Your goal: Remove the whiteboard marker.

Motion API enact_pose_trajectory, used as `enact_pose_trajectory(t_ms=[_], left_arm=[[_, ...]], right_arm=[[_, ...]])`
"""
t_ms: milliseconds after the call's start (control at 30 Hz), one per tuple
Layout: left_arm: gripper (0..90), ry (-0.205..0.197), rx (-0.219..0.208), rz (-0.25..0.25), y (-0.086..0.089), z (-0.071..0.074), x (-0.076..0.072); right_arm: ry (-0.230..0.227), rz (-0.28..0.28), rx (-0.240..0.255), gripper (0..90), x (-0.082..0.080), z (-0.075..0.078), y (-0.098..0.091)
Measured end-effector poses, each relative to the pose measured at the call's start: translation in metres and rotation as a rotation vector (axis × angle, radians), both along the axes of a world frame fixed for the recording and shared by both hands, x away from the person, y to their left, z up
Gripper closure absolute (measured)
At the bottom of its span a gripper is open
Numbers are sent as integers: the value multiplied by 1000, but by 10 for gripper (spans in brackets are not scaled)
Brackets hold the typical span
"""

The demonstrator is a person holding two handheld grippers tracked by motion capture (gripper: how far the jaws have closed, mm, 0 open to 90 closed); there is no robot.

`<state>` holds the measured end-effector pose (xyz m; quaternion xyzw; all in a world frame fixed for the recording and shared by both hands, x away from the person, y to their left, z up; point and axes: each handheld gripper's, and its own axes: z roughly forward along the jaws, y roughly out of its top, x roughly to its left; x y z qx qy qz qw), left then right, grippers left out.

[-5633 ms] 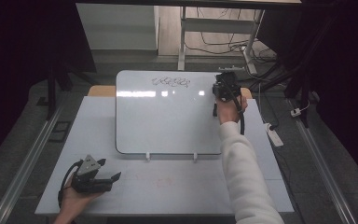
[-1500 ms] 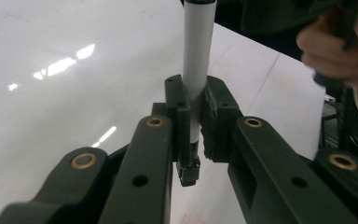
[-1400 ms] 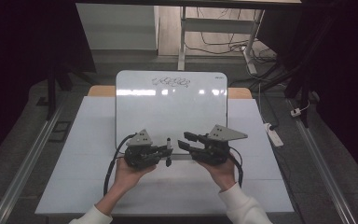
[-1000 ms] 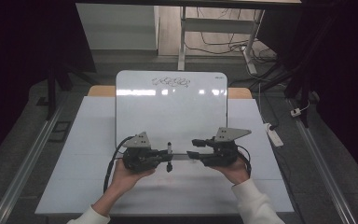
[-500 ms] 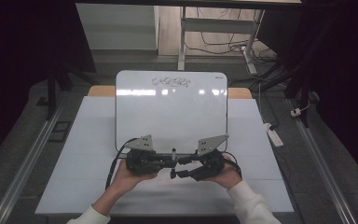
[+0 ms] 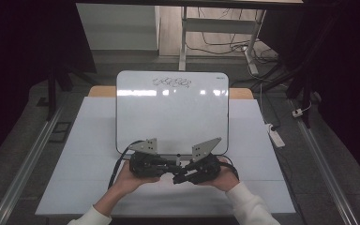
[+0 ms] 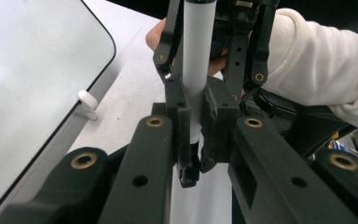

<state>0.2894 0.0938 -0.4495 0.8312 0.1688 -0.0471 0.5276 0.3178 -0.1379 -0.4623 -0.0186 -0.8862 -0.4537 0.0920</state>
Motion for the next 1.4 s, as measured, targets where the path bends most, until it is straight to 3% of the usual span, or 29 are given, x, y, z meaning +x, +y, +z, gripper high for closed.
enact_pose_trajectory(t_ms=[200,433,767,867,900,967,1000,1033,1067,1233,1400], left_arm=[[813,21,-22,-27,2,-2,4],[814,7,-22,-45,3,-3,5],[796,-16,-45,7,9,-3,3],[747,-14,-65,29,9,-3,3],[747,-17,-70,42,10,-3,4],[644,-32,-81,82,11,-1,2],[614,-54,-83,127,15,2,0],[581,-54,-83,127,15,2,0],[550,-65,-77,155,18,4,-2],[476,-106,31,305,42,11,-18],[421,-101,111,415,74,-1,-40]], right_arm=[[10,25,7,739,1,-2,1],[0,18,7,746,-1,-3,4],[-5,-39,35,768,-2,-3,11],[-11,-77,34,769,-2,-3,11],[-11,-77,34,769,-2,-3,11],[-23,-100,37,769,-4,-4,10],[-26,-107,45,769,-4,-5,10],[-26,-107,45,769,-4,-5,10],[-40,-142,63,769,-4,-3,6],[-88,-226,107,769,-3,1,-3],[-136,-324,155,769,-3,7,-15]])
